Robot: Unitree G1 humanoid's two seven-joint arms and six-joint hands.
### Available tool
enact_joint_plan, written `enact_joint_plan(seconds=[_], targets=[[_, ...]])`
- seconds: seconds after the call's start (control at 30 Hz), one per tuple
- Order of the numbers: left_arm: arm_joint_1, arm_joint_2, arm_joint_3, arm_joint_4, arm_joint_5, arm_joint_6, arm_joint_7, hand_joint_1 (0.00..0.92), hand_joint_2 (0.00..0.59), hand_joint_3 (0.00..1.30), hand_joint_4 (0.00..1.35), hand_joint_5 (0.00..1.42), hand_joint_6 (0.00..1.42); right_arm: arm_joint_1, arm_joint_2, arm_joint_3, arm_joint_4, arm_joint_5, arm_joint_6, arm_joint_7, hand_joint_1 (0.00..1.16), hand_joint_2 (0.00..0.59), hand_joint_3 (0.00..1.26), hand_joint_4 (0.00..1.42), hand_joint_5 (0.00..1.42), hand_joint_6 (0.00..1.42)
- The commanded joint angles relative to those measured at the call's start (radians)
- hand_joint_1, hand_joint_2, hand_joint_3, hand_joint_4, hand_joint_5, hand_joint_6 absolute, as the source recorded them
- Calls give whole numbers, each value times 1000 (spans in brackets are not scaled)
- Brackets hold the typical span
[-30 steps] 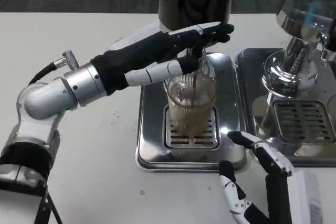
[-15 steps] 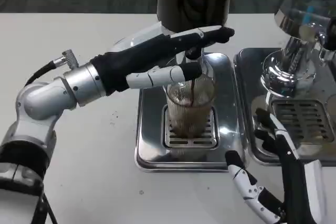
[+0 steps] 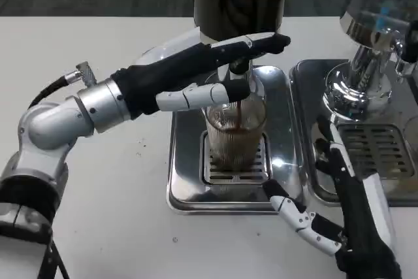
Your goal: Grasp the cup under the faucet to collect the drink, then remove the cup.
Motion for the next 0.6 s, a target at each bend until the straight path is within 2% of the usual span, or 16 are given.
enact_joint_plan(seconds=[0.03, 0.6], targets=[[58, 30, -33, 38, 72, 45, -22, 0, 129, 108, 7, 44, 7, -50, 7, -17, 33, 26, 17, 38, 658, 218, 35, 22, 68, 164], [67, 36, -19, 33, 59, 50, -27, 0, 122, 108, 16, 44, 7, -193, 17, -37, 161, 83, 1, 128, 639, 224, 35, 22, 61, 145]])
